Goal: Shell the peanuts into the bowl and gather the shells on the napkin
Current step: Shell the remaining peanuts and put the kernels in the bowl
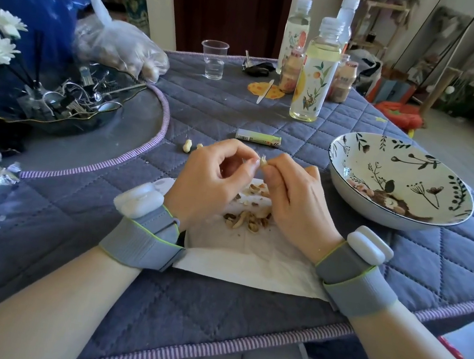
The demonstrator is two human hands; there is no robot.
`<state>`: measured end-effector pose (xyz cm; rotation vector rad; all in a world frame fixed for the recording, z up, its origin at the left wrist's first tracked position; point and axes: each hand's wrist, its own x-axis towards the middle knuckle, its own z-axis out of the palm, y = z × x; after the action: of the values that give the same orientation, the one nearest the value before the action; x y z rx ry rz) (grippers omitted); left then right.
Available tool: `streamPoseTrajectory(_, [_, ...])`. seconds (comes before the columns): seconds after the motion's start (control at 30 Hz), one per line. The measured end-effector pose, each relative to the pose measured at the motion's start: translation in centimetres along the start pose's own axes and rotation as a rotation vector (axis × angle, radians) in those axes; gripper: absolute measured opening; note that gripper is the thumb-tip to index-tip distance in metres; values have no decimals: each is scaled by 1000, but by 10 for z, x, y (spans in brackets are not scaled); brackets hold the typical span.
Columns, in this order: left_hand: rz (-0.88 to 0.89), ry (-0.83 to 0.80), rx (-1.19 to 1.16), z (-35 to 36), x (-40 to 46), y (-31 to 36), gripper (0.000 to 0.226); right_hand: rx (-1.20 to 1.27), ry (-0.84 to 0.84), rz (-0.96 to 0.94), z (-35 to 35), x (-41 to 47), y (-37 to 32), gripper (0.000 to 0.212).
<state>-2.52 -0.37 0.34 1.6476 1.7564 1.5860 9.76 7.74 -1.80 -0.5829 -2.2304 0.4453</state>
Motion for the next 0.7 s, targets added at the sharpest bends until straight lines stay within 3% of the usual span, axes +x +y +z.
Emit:
streamPoseTrajectory(0.37, [-116,-23,-254,1,1,7,18,15,-5,7,0,1,0,36])
streamPoseTrajectory(0.7, [-189,-89,-249,2,3,3,7,-140,50,-73,0,1,-1,32])
